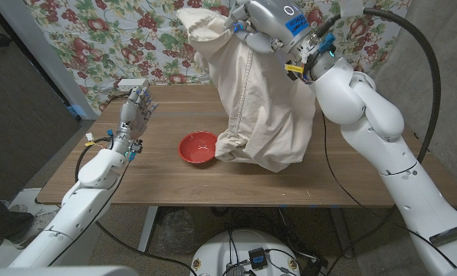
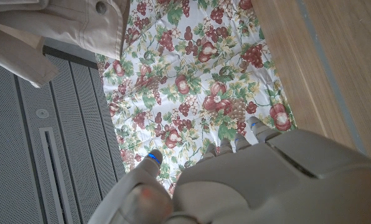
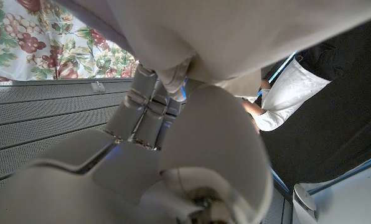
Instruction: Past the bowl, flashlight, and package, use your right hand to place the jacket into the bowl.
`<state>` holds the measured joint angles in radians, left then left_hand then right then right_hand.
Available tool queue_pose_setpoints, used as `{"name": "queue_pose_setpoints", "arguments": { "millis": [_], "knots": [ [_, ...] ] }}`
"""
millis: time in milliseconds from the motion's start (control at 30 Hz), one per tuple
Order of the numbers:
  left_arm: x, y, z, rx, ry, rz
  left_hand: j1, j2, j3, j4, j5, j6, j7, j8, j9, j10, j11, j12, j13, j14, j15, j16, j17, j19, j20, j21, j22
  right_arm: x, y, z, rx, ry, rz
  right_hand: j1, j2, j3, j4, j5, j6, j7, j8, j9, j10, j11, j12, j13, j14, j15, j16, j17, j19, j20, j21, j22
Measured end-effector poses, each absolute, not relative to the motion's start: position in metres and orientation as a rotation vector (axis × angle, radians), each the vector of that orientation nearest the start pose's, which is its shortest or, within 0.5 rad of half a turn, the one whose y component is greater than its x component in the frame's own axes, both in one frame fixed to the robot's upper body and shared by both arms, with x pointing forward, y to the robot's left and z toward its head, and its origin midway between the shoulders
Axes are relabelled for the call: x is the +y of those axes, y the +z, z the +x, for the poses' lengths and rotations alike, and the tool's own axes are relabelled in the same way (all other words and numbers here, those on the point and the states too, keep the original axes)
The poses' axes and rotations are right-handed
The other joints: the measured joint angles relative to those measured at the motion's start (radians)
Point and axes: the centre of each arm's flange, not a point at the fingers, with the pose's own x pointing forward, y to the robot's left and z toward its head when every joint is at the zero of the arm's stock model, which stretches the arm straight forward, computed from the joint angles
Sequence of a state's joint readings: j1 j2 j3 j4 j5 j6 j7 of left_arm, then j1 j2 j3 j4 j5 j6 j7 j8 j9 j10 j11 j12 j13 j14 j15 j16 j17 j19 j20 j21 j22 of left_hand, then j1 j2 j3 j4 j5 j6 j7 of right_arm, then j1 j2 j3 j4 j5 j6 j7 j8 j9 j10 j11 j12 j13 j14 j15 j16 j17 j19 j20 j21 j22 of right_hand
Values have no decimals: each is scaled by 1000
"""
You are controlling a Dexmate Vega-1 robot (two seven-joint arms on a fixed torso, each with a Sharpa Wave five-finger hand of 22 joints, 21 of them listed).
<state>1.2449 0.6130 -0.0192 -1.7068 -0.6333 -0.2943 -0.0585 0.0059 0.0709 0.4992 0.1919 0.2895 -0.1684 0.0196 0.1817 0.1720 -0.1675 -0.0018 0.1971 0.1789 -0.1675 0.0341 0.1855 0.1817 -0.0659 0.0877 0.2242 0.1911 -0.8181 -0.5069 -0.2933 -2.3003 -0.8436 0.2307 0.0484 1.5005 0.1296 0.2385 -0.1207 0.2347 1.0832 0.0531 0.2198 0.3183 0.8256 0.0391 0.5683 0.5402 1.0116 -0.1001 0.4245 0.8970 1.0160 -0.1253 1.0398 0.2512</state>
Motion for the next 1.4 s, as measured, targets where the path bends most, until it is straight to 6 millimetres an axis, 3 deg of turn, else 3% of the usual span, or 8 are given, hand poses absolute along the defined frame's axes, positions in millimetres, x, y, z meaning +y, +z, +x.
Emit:
{"name": "queue_pose_setpoints", "arguments": {
  "millis": [1400],
  "knots": [
    [394, -35, 537, -730, -91, -21, 0, 0, 0, 0, 7, 0, 0, 0, 0, 0, 0, 0, 0, 0, 0, 0, 0, 0, 0, 0, 0, -36, 195, 367, -1690, 24, -1343, 7, 7, -5, 5, 0, 4, -7, 0, 5, 3, -3, -5, 8, 0, 0, -11, 14, -5, 5, 30, -19]
  ]
}}
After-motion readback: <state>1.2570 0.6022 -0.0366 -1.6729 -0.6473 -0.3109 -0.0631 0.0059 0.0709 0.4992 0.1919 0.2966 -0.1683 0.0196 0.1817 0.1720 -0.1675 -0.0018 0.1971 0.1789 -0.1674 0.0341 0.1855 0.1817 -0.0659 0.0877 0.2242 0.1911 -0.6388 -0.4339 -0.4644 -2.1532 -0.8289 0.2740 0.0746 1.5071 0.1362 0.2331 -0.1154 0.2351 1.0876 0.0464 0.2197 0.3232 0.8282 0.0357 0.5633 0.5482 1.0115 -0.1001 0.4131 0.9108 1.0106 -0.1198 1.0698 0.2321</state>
